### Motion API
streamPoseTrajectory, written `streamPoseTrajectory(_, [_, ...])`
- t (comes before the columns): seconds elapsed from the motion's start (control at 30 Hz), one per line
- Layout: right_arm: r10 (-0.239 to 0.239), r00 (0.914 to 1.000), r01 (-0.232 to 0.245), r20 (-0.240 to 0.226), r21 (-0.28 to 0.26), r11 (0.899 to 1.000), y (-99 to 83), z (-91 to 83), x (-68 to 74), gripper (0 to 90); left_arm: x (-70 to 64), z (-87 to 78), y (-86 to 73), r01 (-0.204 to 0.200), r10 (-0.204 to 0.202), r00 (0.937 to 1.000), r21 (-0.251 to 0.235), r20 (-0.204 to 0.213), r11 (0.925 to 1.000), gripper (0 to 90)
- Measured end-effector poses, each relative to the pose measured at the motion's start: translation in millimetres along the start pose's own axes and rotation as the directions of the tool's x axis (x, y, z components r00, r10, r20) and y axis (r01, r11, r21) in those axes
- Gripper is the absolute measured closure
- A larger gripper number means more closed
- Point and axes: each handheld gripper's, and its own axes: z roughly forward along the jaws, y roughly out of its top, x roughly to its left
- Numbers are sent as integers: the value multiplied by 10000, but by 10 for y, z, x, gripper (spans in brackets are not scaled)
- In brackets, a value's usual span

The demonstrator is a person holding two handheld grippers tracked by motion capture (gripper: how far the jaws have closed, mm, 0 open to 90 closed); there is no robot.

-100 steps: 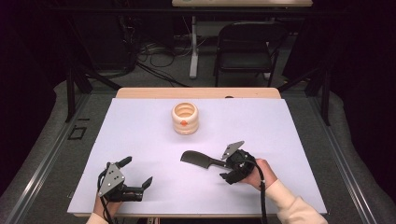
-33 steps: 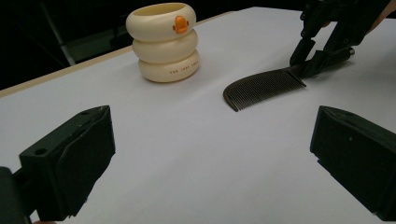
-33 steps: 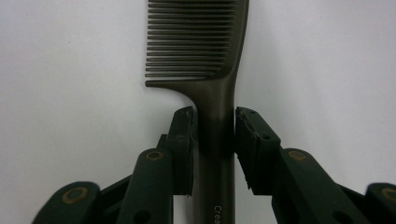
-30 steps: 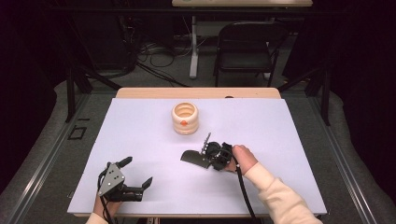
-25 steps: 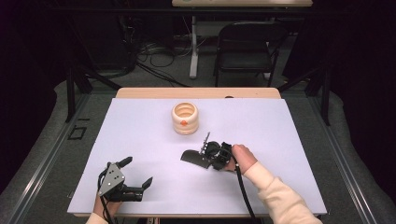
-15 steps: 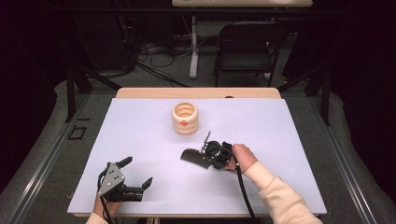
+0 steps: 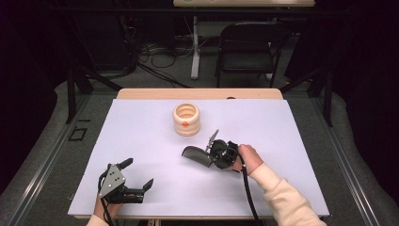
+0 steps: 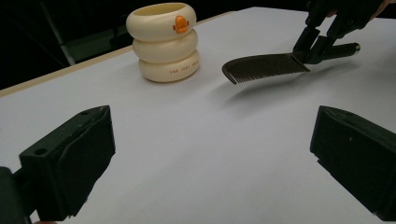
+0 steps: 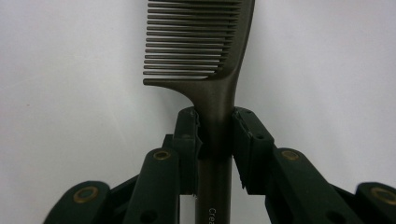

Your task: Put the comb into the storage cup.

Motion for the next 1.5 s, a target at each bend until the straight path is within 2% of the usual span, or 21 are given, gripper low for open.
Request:
streamPoseTrajectory(0.3, [182,9998,-184,-48,-462,9988,-46,-91,-10,722,0,0,0,4,-4,10000,-1,-1,10000,1])
streamPoseTrajectory(1.5, [798,9968,-790,7,-1341,9878,-156,-230,-74,722,0,-2,1,32,-32,10000,-10,-9,10000,1])
